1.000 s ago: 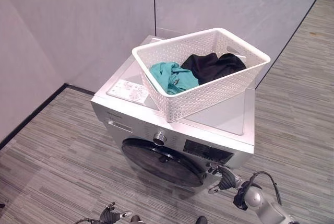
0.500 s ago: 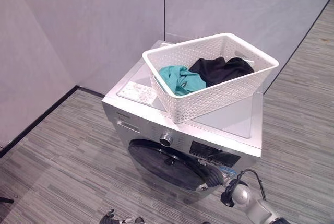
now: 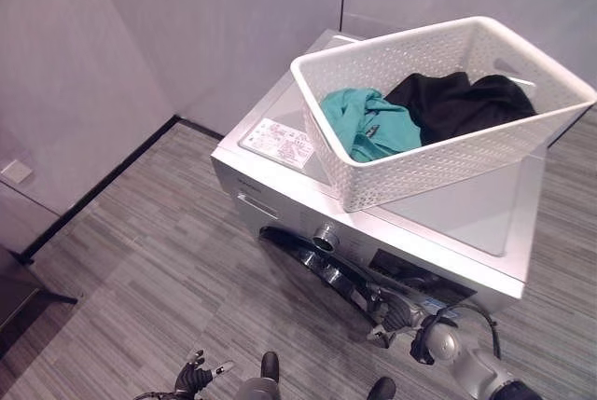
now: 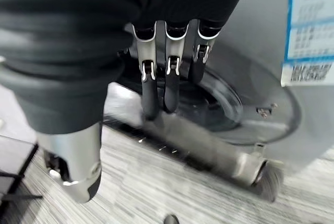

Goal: Grab the laundry basket,head to the washer,open it,put in the laundry and shut it.

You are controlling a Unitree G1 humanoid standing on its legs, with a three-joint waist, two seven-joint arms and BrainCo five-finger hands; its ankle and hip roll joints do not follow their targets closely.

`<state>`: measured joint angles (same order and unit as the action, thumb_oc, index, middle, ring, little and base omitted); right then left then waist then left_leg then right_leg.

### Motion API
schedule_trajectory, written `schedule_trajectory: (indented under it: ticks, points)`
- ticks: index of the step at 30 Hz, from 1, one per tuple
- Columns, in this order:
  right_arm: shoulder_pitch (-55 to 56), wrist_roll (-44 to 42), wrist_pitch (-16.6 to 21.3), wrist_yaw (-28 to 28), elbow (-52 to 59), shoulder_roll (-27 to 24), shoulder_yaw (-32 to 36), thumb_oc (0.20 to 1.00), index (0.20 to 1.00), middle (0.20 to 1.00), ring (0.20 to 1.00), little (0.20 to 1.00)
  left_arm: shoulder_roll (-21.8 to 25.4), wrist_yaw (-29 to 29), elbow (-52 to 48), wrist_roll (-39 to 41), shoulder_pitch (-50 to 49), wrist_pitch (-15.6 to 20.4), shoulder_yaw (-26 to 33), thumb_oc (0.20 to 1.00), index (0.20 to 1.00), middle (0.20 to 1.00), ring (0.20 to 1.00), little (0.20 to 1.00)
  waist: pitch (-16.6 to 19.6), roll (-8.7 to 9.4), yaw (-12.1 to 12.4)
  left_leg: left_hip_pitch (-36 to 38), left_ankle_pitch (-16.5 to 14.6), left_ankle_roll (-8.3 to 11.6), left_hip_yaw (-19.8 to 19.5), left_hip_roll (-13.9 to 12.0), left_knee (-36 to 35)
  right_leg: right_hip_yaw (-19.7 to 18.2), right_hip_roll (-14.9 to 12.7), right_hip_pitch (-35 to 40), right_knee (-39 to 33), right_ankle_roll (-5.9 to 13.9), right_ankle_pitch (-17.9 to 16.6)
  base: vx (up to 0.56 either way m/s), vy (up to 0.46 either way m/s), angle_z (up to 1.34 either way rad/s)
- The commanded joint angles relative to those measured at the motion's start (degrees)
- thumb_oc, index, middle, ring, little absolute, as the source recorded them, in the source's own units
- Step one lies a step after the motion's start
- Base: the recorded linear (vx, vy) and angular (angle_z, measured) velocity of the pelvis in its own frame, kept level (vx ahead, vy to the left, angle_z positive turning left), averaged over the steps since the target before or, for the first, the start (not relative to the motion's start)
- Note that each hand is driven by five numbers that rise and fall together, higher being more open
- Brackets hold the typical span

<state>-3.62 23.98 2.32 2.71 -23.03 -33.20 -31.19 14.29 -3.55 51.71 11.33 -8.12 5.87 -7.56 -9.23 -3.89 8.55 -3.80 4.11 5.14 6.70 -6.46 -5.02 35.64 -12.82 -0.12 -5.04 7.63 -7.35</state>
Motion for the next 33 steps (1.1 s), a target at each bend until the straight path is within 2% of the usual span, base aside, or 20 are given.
schedule_trajectory:
  ticks: [1, 7, 8, 11, 13, 14, 15, 17, 18, 19, 21, 22, 24, 25, 27, 28, 29, 31, 33]
  points:
    - [-9.27, 1.63, 0.28, -2.65, -1.53, 1.08, -3.01, 1.0, 1.0, 1.0, 1.0, 1.0, 2.42, -0.55, 0.66, 1.48, 4.52, 2.36, -1.76, 1.0, 1.0, 1.0, 1.0, 1.0, -2.21, 2.1, 1.49, -2.29, -3.06, -1.35, -1.9, 1.74, 0.02, -3.68, -4.21, 2.59, 0.04, 2.01, 4.16, -0.06, 0.018, 0.16]
    - [-18.76, -1.77, 0.02, -4.41, -6.93, 12.9, -11.25, 1.0, 1.0, 1.0, 1.0, 1.0, 1.2, -2.68, 2.1, 2.08, 8.27, 2.69, -5.58, 1.0, 1.0, 1.0, 1.0, 1.0, -3.75, 1.18, 2.43, -5.11, -1.97, -1.17, -2.23, 1.42, 0.02, -4.04, -3.95, -0.01, 0.04, 1.44, 3.84, -0.03, 0.006, 0.07]
    - [-18.97, -1.8, 0.11, -4.53, -7.22, 13.11, -11.35, 1.0, 1.0, 1.0, 1.0, 1.0, 1.24, -2.7, 2.16, 2.08, 8.34, 2.71, -5.48, 1.0, 1.0, 1.0, 1.0, 1.0, -3.78, 1.27, 2.41, -5.15, -1.97, -1.16, -2.19, 1.4, 0.02, -4.09, -3.94, -0.08, 0.04, 1.43, 3.84, -0.02, -0.011, -0.05]
    - [-24.23, -4.81, 0.4, -5.55, -10.66, 22.22, -18.03, 1.0, 1.0, 1.0, 1.0, 1.0, 0.74, -6.21, 3.25, 1.9, 9.59, 2.82, -6.83, 1.0, 1.0, 1.0, 1.0, 1.0, -3.81, 1.33, 3.81, -4.85, -1.63, -0.7, -1.18, -0.13, 0.02, -5.49, -2.8, -0.95, 0.04, 0.85, 4.4, -0.03, -0.057, -0.17]
    - [-25.96, -6.06, 0.47, -6.31, -12.8, 24.67, -19.33, 1.0, 1.0, 1.0, 1.0, 1.0, 0.81, -7.25, 3.27, 2.19, 9.65, 3.0, -6.97, 1.0, 1.0, 1.0, 1.0, 1.0, -3.95, 1.5, 4.43, -4.55, -1.48, -0.48, -0.84, -0.74, 0.02, -6.1, -2.34, -1.03, 0.04, 0.59, 4.75, -0.03, -0.083, -0.37]
    - [-28.47, -9.46, 0.47, -6.96, -15.5, 29.41, -21.77, 1.0, 1.0, 1.0, 1.0, 1.0, 0.84, -9.18, 2.86, 3.21, 9.46, 3.21, -7.34, 1.0, 1.0, 1.0, 1.0, 1.0, -3.99, 1.57, 5.7, -3.97, -0.99, 0.05, -0.44, -1.97, 0.02, -6.61, -1.31, -0.8, 0.04, 0.1, 5.48, -0.03, -0.085, -0.16]
    - [-28.58, -9.51, 0.55, -7.02, -15.69, 29.59, -21.8, 1.0, 1.0, 1.0, 1.0, 1.0, 0.91, -9.21, 2.83, 3.22, 9.46, 3.2, -7.29, 1.0, 1.0, 1.0, 1.0, 1.0, -4.04, 1.62, 5.72, -3.92, -0.99, 0.09, -0.39, -2.03, 0.02, -6.66, -1.25, -0.79, 0.04, 0.06, 5.51, -0.05, -0.145, -0.12]
    - [-29.81, -15.4, 0.92, -7.77, -19.08, 35.05, -23.51, 1.0, 1.0, 1.0, 1.0, 1.0, 0.95, -11.11, 2.2, 4.48, 9.16, 3.65, -7.4, 1.0, 1.0, 1.0, 1.0, 1.0, -4.26, 1.82, 7.32, -3.18, -0.2, 0.92, -0.29, -3.8, 0.09, -7.21, 0.5, -0.18, 0.04, -0.74, 6.64, -0.07, -0.191, -0.25]
    - [-30.67, -21.28, 1.36, -8.63, -22.32, 39.74, -24.93, 1.0, 1.0, 1.0, 1.0, 1.0, 1.06, -12.55, 1.17, 6.17, 8.79, 4.09, -7.75, 1.0, 1.0, 1.0, 1.0, 1.0, -4.56, 1.81, 9.08, -2.89, 0.68, 1.73, -0.7, -5.34, 0.24, -7.43, 2.18, 0.24, 0.04, -1.56, 7.51, -0.08, -0.195, -0.36]
    - [-30.68, -21.28, 1.37, -8.63, -22.34, 39.77, -24.93, 1.0, 1.0, 1.0, 1.0, 1.0, 1.08, -12.55, 1.17, 6.17, 8.79, 4.09, -7.74, 1.0, 1.0, 1.0, 1.0, 1.0, -4.57, 1.82, 9.09, -2.88, 0.67, 1.74, -0.69, -5.35, 0.24, -7.43, 2.19, 0.25, 0.04, -1.56, 7.51, -0.1, -0.21, -0.34]
    - [-32.18, -28.01, 2.13, -9.02, -25.44, 44.46, -25.95, 1.0, 1.0, 1.0, 1.0, 1.0, 1.06, -14.82, -2.09, 7.96, 7.8, 5.37, -8.05, 1.0, 1.0, 1.0, 1.0, 1.0, -4.9, 1.78, 11.94, -3.54, 2.85, 3.39, -1.71, -7.86, 0.09, -6.61, 4.73, 0.57, 0.04, -2.51, 9.4, -0.13, -0.218, -0.23]
    - [-32.18, -28.01, 2.14, -9.02, -25.45, 44.47, -25.95, 1.0, 1.0, 1.0, 1.0, 1.0, 1.07, -14.82, -2.11, 7.96, 7.79, 5.36, -8.05, 1.0, 1.0, 1.0, 1.0, 1.0, -4.88, 1.78, 11.93, -3.56, 2.86, 3.39, -1.72, -7.87, 0.09, -6.6, 4.74, 0.56, 0.04, -2.52, 9.4, -0.14, -0.219, -0.2]
    - [-33.24, -36.66, 2.62, -9.9, -29.78, 45.52, -22.79, 1.0, 1.0, 1.0, 1.0, 1.0, 0.44, -17.54, -9.23, 11.85, 6.88, 8.25, -7.75, 1.0, 1.0, 1.0, 1.0, 1.0, -4.8, 1.46, 14.44, -5.5, 4.79, 5.24, -3.82, -9.16, 0.02, -3.77, 6.44, 1.35, 0.04, -3.3, 11.1, -0.12, -0.215, 0.07]
    - [-33.25, -36.66, 2.62, -9.89, -29.79, 45.53, -22.78, 1.0, 1.0, 1.0, 1.0, 1.0, 0.45, -17.54, -9.24, 11.85, 6.87, 8.24, -7.75, 1.0, 1.0, 1.0, 1.0, 1.0, -4.8, 1.46, 14.42, -5.51, 4.8, 5.25, -3.85, -9.17, 0.02, -3.75, 6.45, 1.35, 0.04, -3.31, 11.1, -0.1, -0.193, 0.33]
    - [-34.69, -42.85, 3.13, -11.2, -34.38, 46.18, -18.52, 1.0, 1.0, 1.0, 1.0, 1.0, 1.03, -19.1, -15.84, 11.84, 6.2, 9.9, -8.26, 1.0, 1.0, 1.0, 1.0, 1.0, -4.74, 0.73, 16.36, -6.35, 6.15, 6.14, -4.11, -9.64, 0.24, -0.99, 6.63, 2.76, 0.04, -3.86, 11.89, -0.05, -0.119, 0.71]
    - [-35.71, -47.97, 3.16, -11.77, -37.91, 45.73, -14.64, 1.0, 1.0, 1.0, 1.0, 1.0, 1.85, -18.99, -21.07, 11.36, 5.66, 10.54, -8.42, 1.0, 1.0, 1.0, 1.0, 1.0, -4.51, -0.07, 18.07, -6.76, 6.98, 6.26, -4.17, -9.74, 1.23, 1.1, 6.64, 4.19, 0.04, -4.23, 12.42, -0.04, -0.084, 1.05]
    - [-35.89, -48.02, 3.21, -11.69, -38.06, 45.77, -14.44, 1.0, 1.0, 1.0, 1.0, 1.0, 1.97, -19.03, -21.29, 11.34, 5.6, 10.41, -8.49, 1.0, 1.0, 1.0, 1.0, 1.0, -4.57, -0.07, 18.1, -6.77, 6.95, 6.27, -4.28, -9.74, 1.3, 1.19, 6.67, 4.27, 0.04, -4.24, 12.44, 0.01, -0.046, 0.92]
    - [-35.93, -53.49, 3.62, -11.99, -40.65, 44.31, -9.59, 1.0, 1.0, 1.0, 1.0, 1.0, 3.41, -20.18, -26.95, 8.94, 4.95, 10.25, -7.89, 1.0, 1.0, 1.0, 1.0, 1.0, -3.44, -0.67, 19.5, -6.45, 6.2, 5.68, -5.18, -9.05, 1.41, 2.47, 6.72, 5.76, 0.04, -4.0, 12.19, 0.06, 0.003, 1.05]
    - [-33.7, -56.22, 3.89, -11.9, -41.64, 41.86, -6.25, 1.0, 1.0, 1.0, 1.0, 1.0, 6.54, -21.97, -35.31, 3.56, 2.98, 9.5, -4.61, 1.0, 1.0, 1.0, 1.0, 1.0, -1.56, -0.29, 21.28, -5.22, 5.16, 5.04, -6.71, -8.26, 0.94, 2.84, 6.54, 7.26, 0.04, -3.75, 12.19, 0.15, 0.039, 0.88]
